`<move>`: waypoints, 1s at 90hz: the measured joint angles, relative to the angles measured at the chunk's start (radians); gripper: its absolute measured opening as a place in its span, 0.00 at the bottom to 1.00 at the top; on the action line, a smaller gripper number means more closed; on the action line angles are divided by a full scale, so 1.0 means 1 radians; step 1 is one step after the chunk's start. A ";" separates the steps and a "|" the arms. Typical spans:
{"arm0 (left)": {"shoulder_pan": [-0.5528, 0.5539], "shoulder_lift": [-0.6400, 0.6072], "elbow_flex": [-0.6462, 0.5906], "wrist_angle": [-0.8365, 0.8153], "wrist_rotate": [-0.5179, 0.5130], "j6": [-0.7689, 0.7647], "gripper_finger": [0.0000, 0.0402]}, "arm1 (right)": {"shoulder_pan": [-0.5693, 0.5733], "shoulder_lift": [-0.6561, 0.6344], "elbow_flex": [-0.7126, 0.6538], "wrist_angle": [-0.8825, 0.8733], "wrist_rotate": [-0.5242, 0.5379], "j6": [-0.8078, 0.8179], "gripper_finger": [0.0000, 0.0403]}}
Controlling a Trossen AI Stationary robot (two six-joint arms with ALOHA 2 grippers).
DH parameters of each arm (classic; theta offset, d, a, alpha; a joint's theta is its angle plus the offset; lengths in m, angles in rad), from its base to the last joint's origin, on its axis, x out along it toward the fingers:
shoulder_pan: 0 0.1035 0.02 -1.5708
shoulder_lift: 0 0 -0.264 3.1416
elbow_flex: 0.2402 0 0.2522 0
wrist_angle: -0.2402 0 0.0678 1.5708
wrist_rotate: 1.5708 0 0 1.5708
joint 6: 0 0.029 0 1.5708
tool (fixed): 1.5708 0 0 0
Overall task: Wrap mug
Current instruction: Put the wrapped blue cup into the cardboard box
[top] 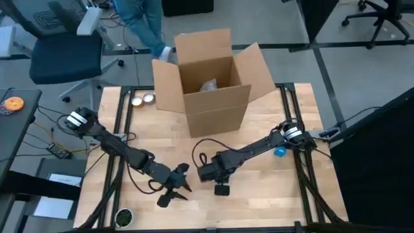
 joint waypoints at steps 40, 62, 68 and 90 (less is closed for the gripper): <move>-0.049 -0.046 -0.002 -0.025 -0.131 0.040 0.38 | 0.060 -0.078 0.471 0.042 0.268 -0.172 0.06; -0.049 -0.036 -0.027 0.047 -0.318 0.106 0.38 | -0.080 -0.192 0.450 0.296 0.346 -0.404 0.05; -0.049 -0.036 -0.046 0.073 -0.352 0.107 0.38 | -0.117 -0.212 0.450 0.376 0.340 -0.480 0.05; -0.048 -0.036 -0.077 0.135 -0.478 0.129 0.38 | -0.306 -0.264 0.451 0.731 0.335 -0.612 0.05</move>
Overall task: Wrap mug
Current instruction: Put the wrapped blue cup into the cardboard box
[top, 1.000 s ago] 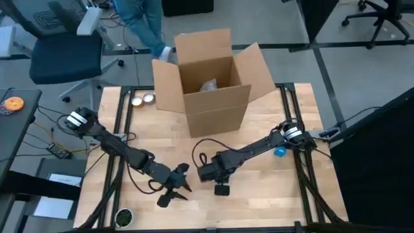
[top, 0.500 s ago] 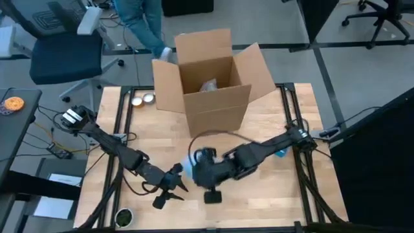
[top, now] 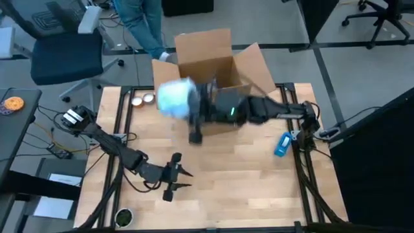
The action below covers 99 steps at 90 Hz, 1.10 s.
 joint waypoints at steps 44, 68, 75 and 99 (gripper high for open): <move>0.028 0.000 0.000 0.080 -0.046 0.080 0.38 | -0.525 0.003 0.000 -0.028 -0.044 0.359 0.05; 0.028 0.000 0.000 0.065 -0.045 0.078 0.38 | -0.416 0.009 -0.058 -0.331 0.196 0.198 0.05; 0.028 0.000 0.000 0.060 -0.045 0.078 0.38 | -0.358 0.009 -0.076 -0.353 0.239 0.141 0.05; 0.028 0.001 0.000 0.032 -0.041 0.105 0.38 | -0.195 0.012 -0.081 -0.434 0.140 0.084 0.05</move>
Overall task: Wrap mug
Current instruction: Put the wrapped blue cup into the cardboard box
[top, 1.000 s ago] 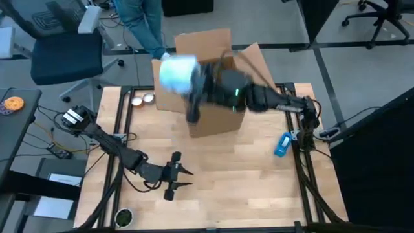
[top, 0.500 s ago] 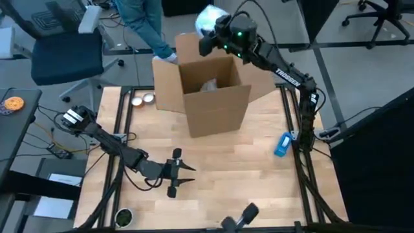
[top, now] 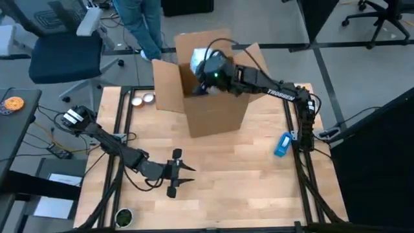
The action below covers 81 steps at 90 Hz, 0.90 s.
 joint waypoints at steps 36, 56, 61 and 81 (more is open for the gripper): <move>0.004 0.000 0.000 -0.005 0.002 0.077 0.38 | -0.065 0.008 0.000 -0.171 -0.252 0.067 0.05; 0.024 0.000 0.000 -0.004 0.002 0.081 0.38 | -0.184 0.010 -0.066 -0.240 -0.383 0.394 0.05; 0.024 0.000 0.000 -0.004 0.002 0.081 0.38 | -0.191 0.009 -0.105 -0.231 -0.417 0.417 0.05; 0.024 0.000 0.000 -0.006 0.002 0.081 0.38 | -0.160 0.005 -0.272 -0.181 -0.491 0.495 0.05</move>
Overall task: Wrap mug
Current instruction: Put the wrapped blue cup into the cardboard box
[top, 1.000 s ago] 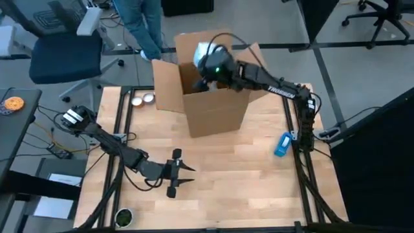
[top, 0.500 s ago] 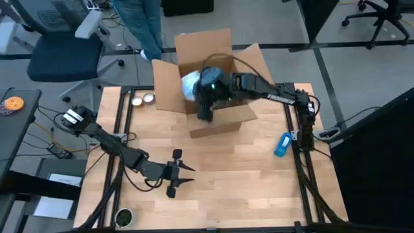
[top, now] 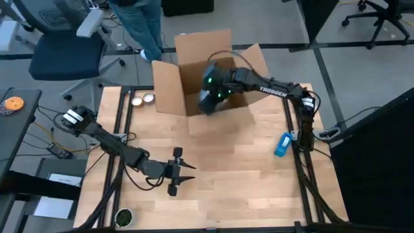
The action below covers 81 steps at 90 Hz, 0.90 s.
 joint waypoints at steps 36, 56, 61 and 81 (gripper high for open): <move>0.000 0.000 0.000 0.007 0.000 -0.003 0.38 | -0.049 0.000 -0.081 0.236 -0.069 0.142 0.05; 0.000 0.000 0.000 0.007 0.000 -0.003 0.38 | -0.063 0.004 -0.080 0.373 -0.037 0.212 0.05; 0.000 0.000 0.000 0.006 0.000 -0.003 0.38 | -0.074 0.026 -0.080 0.362 0.002 0.232 0.05; 0.000 0.000 0.000 0.012 0.000 -0.004 0.38 | -0.099 0.107 -0.072 0.277 0.046 0.307 0.05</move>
